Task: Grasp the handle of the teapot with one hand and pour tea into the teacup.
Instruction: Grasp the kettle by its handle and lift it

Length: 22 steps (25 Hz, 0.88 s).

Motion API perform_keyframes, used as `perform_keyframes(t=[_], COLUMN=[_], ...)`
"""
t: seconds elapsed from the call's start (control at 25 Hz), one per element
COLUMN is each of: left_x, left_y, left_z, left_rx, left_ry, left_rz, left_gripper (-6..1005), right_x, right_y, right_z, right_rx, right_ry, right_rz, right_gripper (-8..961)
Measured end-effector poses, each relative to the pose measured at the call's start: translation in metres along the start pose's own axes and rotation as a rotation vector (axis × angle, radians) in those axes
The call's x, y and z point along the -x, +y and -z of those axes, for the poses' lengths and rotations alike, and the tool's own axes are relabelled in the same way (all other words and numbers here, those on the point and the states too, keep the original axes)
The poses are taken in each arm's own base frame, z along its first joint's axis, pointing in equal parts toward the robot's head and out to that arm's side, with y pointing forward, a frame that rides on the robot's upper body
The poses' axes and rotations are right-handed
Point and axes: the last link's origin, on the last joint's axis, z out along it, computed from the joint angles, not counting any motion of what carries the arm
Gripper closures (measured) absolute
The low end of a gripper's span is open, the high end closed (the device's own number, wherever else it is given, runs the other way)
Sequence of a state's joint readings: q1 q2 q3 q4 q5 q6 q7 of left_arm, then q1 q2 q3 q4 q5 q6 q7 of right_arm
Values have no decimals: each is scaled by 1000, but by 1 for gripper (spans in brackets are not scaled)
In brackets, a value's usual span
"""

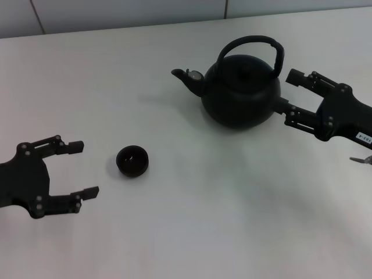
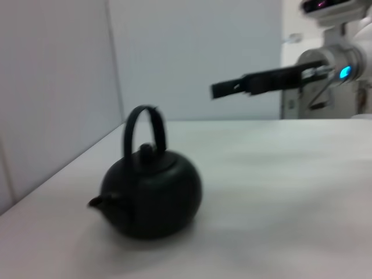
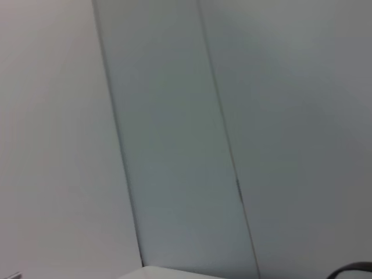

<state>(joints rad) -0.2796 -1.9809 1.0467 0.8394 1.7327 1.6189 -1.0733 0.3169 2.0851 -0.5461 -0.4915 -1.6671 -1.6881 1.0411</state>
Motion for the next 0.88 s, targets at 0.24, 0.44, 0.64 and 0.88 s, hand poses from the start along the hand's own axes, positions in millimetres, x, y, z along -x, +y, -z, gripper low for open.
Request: perform_keyframes(t=[0.24, 0.44, 0.64, 0.88], left_x=[-2, -2, -1, 0], left_y=[3, 3, 5, 7], left_z=[-1, 0, 1, 3], left_rx=[20, 20, 22, 32], left_ry=[13, 11, 10, 13], left_rz=[-7, -1, 4, 7], left_gripper=[157, 157, 157, 157], right_x=[-4, -5, -10, -21], right_y=[-2, -6, -18, -28], right_z=[6, 10, 15, 3], right_rx=[-45, -83, -191, -285], right_ry=[-6, -11, -8, -6], right_rz=[4, 5, -17, -24], right_gripper=[164, 164, 164, 164])
